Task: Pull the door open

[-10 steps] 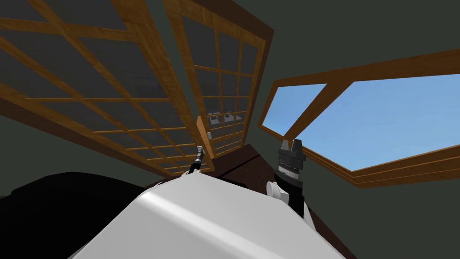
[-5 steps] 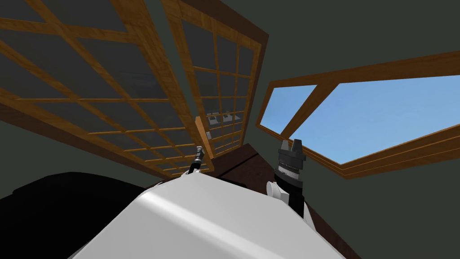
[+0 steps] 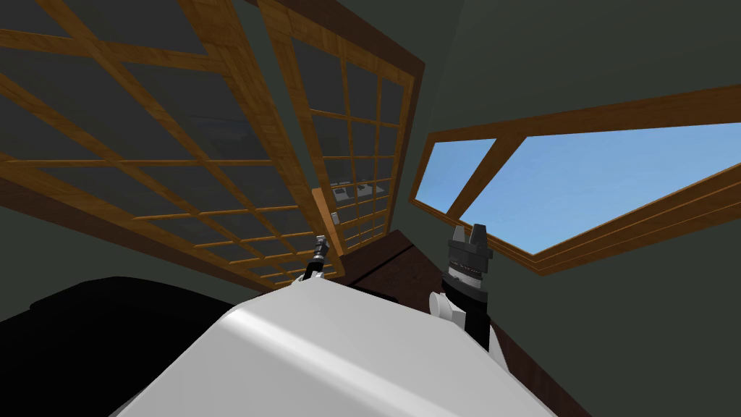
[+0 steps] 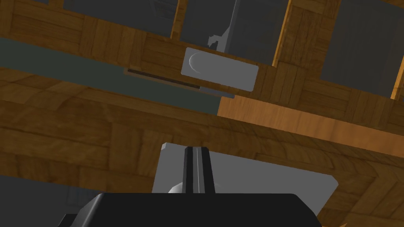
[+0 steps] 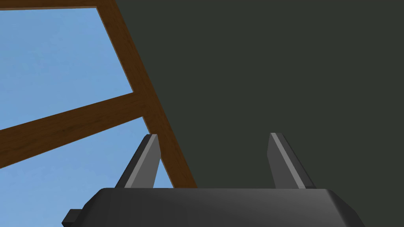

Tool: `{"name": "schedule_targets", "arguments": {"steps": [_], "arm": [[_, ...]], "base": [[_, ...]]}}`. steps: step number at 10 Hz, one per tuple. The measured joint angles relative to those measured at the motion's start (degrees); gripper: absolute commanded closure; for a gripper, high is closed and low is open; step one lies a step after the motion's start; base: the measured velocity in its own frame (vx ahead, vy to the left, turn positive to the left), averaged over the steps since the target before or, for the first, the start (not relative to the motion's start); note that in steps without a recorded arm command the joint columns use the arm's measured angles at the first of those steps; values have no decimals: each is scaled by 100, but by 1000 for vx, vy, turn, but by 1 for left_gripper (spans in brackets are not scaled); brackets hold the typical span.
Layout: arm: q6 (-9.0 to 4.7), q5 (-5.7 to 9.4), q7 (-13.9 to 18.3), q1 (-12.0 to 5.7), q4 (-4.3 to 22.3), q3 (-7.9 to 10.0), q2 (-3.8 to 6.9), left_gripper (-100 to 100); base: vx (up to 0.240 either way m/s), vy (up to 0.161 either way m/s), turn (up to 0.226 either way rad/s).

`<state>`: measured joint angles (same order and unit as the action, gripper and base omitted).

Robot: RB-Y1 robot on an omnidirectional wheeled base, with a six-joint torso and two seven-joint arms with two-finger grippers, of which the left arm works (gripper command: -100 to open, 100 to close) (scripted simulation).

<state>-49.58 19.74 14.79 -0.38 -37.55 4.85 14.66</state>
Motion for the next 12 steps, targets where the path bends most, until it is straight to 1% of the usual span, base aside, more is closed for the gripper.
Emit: {"name": "schedule_targets", "arguments": {"steps": [1,2,3,4,6,7,11,12], "arm": [[-51,20,100,-43,46,-15,-25,-100],[-55,52,202,-34,38,-21,-64,-100],[-78,93,333,-56,107,-19,-78,-100],[-74,152,473,-33,59,10,-82,-100],[-57,266,798,0,-19,30,-125,-100],[-51,293,909,9,-43,33,-139,-100],[-35,469,1486,27,-136,46,-237,-100],[-31,532,1652,34,-168,51,-274,-100]], "base": [[-45,-3,-40],[-59,19,-27],[-73,37,-11],[-86,33,-54],[-73,15,-53],[-49,13,-54],[-56,15,-66],[-52,21,-31]]}}
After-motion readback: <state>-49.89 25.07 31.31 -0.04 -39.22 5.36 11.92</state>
